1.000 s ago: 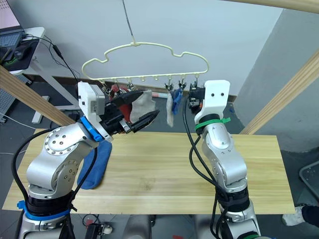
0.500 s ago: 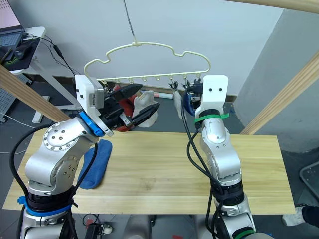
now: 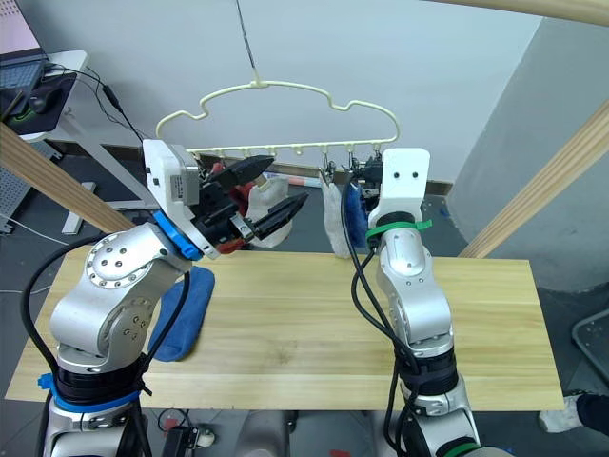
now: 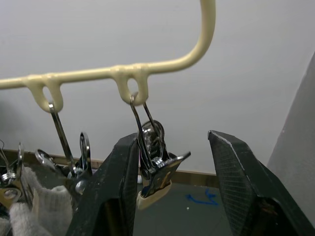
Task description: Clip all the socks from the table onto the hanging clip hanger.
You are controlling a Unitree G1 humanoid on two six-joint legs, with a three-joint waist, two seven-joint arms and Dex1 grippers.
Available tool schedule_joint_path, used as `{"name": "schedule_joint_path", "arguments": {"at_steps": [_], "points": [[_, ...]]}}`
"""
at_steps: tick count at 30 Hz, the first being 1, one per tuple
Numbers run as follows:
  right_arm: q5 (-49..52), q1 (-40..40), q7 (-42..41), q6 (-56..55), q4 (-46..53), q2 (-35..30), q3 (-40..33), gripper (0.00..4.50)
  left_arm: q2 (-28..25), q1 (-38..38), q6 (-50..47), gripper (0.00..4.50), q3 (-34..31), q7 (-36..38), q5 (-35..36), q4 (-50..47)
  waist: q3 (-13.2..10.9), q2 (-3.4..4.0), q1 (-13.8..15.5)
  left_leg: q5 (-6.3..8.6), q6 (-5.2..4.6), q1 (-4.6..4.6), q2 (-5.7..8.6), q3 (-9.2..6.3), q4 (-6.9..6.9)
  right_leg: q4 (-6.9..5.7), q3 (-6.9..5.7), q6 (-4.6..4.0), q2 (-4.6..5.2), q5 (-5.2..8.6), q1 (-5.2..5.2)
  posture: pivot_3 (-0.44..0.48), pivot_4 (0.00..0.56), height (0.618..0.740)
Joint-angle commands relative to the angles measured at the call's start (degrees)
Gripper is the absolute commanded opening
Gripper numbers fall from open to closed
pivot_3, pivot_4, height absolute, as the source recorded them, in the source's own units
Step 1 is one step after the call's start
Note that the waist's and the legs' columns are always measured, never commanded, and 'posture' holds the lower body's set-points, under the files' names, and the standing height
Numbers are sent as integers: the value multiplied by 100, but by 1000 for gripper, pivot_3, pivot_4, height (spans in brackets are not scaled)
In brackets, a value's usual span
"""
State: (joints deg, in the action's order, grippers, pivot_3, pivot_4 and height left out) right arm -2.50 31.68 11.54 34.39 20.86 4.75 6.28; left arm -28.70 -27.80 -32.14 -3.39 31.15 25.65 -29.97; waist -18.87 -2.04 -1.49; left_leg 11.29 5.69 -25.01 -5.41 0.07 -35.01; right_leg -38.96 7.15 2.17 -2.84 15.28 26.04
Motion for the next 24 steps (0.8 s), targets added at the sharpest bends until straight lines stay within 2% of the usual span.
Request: {"name": "schedule_joint_path", "arguments": {"at_steps": [1, 24], "points": [[-139, -92, -5, 27, 444, 3, -2, 2269, 68, -93, 108, 3732, -24, -66, 76, -248, 0, 0, 0, 0, 0, 0, 0, 0, 0, 0, 0, 0, 0, 0, 0, 68, 362, 740], [-210, -20, -139, -1, 490, 90, -81, 2269, 88, -90, 285, 3732, 20, -105, -11, -231, 0, 0, -4, 0, 0, 0, 0, 1, 0, 1, 1, 0, 0, 0, 0, 68, 362, 740]]}}
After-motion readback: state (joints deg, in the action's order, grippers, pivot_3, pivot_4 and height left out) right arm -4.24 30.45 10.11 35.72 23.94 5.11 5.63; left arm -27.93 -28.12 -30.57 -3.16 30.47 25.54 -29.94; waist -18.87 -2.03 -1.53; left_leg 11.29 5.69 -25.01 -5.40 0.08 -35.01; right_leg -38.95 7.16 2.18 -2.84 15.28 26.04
